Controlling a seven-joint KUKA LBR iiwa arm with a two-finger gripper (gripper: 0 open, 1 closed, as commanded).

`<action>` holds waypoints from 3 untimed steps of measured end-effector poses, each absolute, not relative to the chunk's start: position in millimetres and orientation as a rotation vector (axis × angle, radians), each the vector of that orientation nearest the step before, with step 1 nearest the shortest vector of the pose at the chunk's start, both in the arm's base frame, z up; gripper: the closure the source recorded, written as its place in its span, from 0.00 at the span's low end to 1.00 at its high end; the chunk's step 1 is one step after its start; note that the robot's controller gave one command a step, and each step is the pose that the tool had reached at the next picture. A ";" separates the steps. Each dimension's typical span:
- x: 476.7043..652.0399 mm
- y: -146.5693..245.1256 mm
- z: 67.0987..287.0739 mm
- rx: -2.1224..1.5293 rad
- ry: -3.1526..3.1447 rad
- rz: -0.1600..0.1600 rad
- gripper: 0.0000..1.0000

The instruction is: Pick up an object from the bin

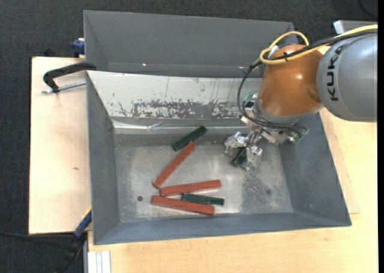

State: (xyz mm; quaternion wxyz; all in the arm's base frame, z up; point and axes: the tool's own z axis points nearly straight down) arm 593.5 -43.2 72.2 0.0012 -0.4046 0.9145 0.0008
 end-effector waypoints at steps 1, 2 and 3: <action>593.9 -43.0 75.7 -1.269 2.869 0.002 1.00; 594.5 -42.8 78.9 -1.268 2.868 0.000 1.00; 594.7 -42.8 81.1 -1.267 2.868 -0.001 1.00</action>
Offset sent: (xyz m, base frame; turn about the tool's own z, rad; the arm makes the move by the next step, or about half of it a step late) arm -0.0001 0.0001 0.0107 0.0000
